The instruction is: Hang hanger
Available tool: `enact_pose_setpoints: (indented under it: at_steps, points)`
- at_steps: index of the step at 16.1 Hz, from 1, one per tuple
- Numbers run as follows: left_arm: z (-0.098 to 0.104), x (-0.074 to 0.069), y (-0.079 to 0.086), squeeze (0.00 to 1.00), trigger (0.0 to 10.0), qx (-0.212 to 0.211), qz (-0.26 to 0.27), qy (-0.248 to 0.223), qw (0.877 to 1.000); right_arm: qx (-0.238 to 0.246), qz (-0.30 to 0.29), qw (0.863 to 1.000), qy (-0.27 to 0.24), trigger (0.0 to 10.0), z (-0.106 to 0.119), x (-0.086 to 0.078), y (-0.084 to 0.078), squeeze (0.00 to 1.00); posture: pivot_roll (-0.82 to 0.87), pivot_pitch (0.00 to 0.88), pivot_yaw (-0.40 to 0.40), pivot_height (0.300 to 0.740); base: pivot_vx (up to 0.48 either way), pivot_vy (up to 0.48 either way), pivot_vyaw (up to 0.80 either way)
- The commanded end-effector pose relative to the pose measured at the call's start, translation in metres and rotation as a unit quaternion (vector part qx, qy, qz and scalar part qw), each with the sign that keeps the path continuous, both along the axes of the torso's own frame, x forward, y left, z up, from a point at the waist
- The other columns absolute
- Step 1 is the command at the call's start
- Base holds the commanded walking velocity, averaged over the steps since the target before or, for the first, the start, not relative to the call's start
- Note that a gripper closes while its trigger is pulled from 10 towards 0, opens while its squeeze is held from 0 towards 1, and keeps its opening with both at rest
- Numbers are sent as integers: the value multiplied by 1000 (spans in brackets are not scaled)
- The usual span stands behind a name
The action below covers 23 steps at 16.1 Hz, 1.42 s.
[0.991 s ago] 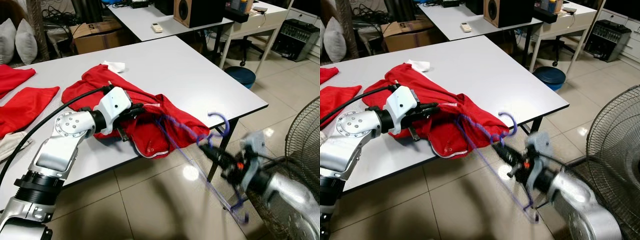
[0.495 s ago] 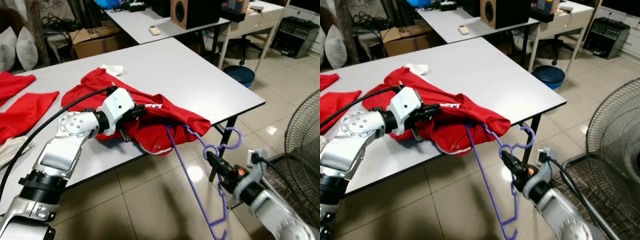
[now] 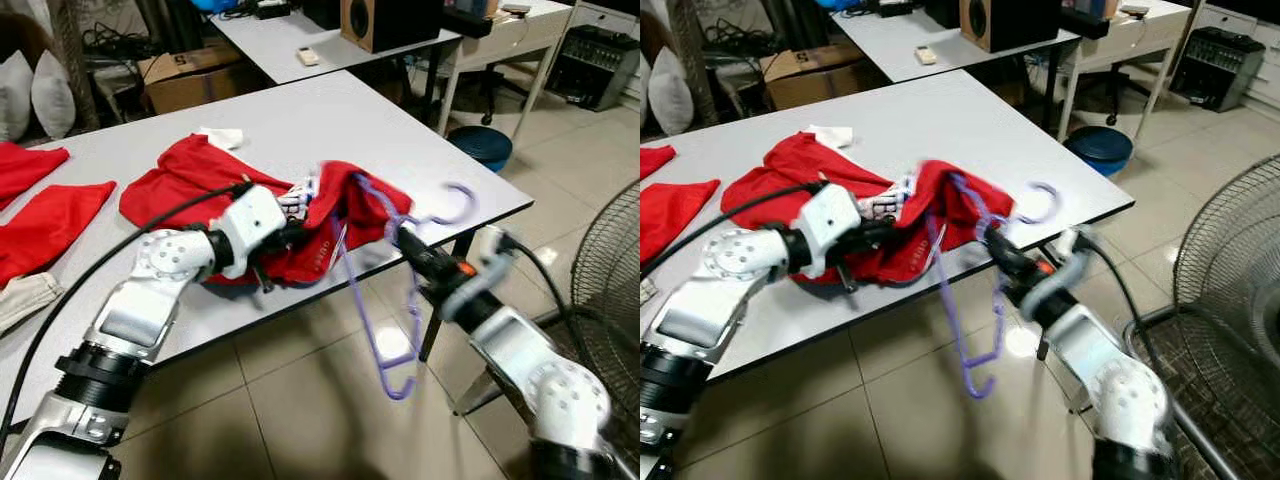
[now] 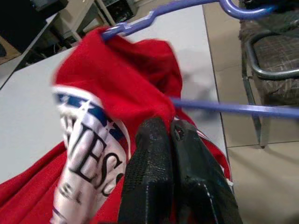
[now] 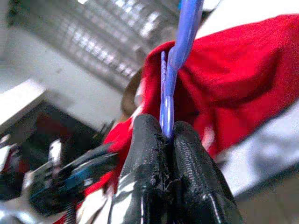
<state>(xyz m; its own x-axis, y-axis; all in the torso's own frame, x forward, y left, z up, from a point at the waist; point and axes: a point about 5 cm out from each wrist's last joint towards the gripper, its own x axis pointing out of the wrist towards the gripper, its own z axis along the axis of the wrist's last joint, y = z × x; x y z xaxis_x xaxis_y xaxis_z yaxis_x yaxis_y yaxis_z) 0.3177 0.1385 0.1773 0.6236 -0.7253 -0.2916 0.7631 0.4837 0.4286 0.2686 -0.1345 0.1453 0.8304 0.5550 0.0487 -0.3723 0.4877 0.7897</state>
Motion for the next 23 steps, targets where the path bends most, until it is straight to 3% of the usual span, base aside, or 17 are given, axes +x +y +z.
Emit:
enact_pose_setpoints:
  at_steps: [1,2,4,7,8,10,11,13,14,16,17,19,22,23]
  points:
    - [-1,1,-1,0,0,11,0,-7,1000,9,23,1000,-18,10000,9,3,9,0,-210,0,92,740,0,0,0]
    - [0,1,-2,0,0,11,2,-9,1000,-18,26,999,-7,10000,7,6,10,0,-210,0,92,740,0,0,0]
    - [1,3,-1,0,0,9,9,-12,1000,-20,26,999,3,10000,6,5,8,0,-210,0,87,740,0,0,0]
    - [-6,-1,5,0,0,24,6,5,1000,17,-51,996,68,10000,-8,17,-5,0,-213,0,95,740,0,0,0]
    - [-13,0,11,0,0,53,13,7,998,26,-34,997,68,10000,-8,18,2,0,-210,0,98,740,0,0,0]
    - [-11,3,12,0,0,50,24,1,998,-51,-16,992,111,10000,-21,15,9,0,-211,0,99,740,0,0,0]
    - [-5,5,11,0,0,29,31,-6,999,-49,-12,989,137,10000,-30,11,9,0,-212,0,100,740,0,0,0]
    - [12,10,8,0,0,-26,47,-41,998,-105,-20,980,170,10000,-46,7,1,0,-210,0,103,740,0,0,0]
    - [26,11,4,0,0,-77,42,-59,994,-100,-4,982,159,10000,-42,6,3,0,-210,0,103,740,0,0,0]
    - [33,9,1,0,0,-99,27,-66,993,-93,-8,985,145,10000,-37,7,4,0,-213,0,107,740,0,0,0]
    - [32,7,0,0,0,-96,13,-59,994,-80,-16,988,130,10000,-32,10,3,0,-213,0,108,740,0,0,0]
    - [11,-11,5,0,0,-45,-49,8,998,-8,-40,995,86,10000,-13,17,-1,0,-209,0,106,740,0,0,0]
    - [-10,-12,20,0,0,39,-30,35,998,55,-82,993,71,10000,-1,26,-12,0,-207,0,104,740,0,0,0]
    - [-13,-12,24,0,0,50,-24,42,998,57,-105,990,69,10000,-1,31,-18,0,-207,0,104,740,0,0,0]
